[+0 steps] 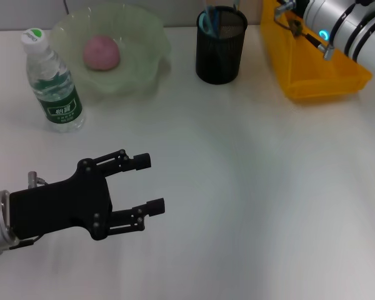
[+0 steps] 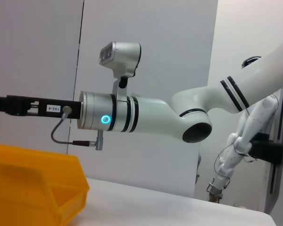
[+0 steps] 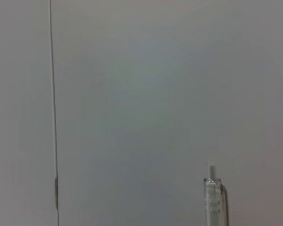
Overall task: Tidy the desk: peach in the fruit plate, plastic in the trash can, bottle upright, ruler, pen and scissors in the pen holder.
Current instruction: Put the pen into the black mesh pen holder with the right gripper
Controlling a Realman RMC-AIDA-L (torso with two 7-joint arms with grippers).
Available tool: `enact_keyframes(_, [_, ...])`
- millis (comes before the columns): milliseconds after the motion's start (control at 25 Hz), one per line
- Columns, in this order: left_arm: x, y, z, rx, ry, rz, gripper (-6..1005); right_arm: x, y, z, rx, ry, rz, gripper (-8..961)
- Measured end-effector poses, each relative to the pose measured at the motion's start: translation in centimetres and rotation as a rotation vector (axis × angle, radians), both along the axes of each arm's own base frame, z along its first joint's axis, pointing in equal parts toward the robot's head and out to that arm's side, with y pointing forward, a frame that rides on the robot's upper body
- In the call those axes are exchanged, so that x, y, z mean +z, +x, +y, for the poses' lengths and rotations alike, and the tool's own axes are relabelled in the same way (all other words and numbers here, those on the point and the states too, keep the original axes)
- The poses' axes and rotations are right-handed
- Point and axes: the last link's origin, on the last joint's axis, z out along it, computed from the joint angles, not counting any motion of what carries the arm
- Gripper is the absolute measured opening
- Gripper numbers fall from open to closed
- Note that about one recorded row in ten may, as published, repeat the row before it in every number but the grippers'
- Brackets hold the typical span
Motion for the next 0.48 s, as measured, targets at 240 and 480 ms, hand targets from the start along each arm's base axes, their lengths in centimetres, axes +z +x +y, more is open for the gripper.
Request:
enact_keyframes(240, [0.4, -0.1, 0.2, 0.019, -0.024, -0.002, 783, -0.7, 0.3, 0.0, -0.028, -0.016, -0.017, 200])
enact_keyframes(480, [0.7, 0.3, 0.6, 0.012, -0.043, -0.007, 783, -1.2, 0.2, -0.2, -0.016, -0.017, -0.044, 210])
